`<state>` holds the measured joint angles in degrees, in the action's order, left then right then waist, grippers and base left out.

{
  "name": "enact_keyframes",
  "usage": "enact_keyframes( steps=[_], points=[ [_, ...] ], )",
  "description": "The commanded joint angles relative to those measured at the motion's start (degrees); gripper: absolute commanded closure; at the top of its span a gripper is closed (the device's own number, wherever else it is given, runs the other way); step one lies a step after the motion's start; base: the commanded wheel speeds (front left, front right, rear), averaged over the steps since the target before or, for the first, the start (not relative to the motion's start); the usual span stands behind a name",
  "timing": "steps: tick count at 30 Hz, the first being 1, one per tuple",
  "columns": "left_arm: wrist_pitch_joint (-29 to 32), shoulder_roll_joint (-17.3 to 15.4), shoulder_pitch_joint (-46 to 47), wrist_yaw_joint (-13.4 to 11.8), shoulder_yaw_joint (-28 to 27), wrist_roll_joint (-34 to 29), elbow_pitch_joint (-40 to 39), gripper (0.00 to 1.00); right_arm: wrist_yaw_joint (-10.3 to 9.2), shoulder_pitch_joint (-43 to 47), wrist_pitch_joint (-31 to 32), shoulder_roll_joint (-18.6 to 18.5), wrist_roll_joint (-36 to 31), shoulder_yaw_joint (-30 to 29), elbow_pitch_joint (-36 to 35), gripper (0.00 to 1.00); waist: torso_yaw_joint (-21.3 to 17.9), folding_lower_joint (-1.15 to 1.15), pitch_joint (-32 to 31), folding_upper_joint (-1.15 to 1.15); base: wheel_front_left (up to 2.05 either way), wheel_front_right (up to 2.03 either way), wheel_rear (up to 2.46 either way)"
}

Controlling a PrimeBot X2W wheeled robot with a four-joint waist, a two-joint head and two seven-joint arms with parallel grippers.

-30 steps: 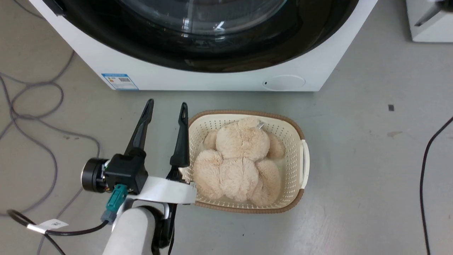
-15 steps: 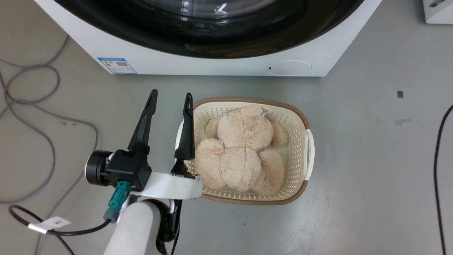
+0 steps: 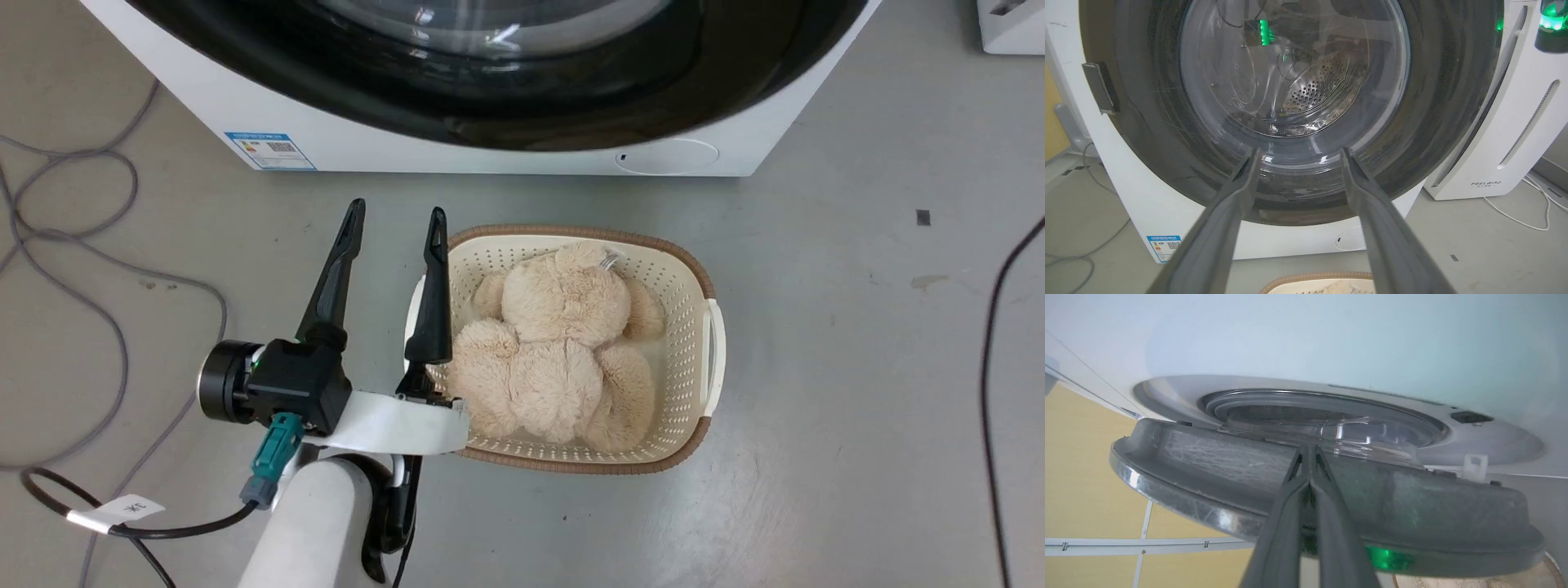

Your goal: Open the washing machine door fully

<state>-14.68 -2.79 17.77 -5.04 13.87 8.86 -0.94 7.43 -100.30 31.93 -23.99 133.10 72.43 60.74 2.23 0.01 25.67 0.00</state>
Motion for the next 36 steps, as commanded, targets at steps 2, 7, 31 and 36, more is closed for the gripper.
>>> enact_keyframes(
  steps=[2, 7, 31, 36],
  points=[
    [-0.32, -0.1, 0.4, -0.23, -0.06, 0.39, 0.38, 0.0, 0.06, 2.21, 0.3, 1.18, -0.02, 0.43, -0.63, 1.0, 0.01, -0.01, -0.3, 0.0, 0.0, 0.0, 0.0],
    [-0.32, -0.1, 0.17, -0.29, 0.24, 0.63, 0.93, 0.0, 0.06, 4.03, 0.79, 1.75, 0.13, 0.61, -1.39, 1.0, 0.15, -0.01, -1.29, 0.0, 0.0, 0.0, 0.0],
    [-0.32, -0.54, -10.07, 1.07, -0.2, 0.73, 6.96, 0.0, 0.06, 29.22, 1.53, -2.8, 1.4, 0.91, -20.82, 1.0, 2.24, -0.01, -17.98, 0.0, 0.0, 0.0, 0.0],
    [-0.32, -0.61, -11.84, 1.23, -0.15, 0.91, 7.95, 0.0, 0.06, 34.01, -0.03, -4.22, 1.99, 0.92, -28.44, 1.0, 2.72, -0.01, -20.48, 0.0, 0.0, 0.0, 0.0]
  ],
)
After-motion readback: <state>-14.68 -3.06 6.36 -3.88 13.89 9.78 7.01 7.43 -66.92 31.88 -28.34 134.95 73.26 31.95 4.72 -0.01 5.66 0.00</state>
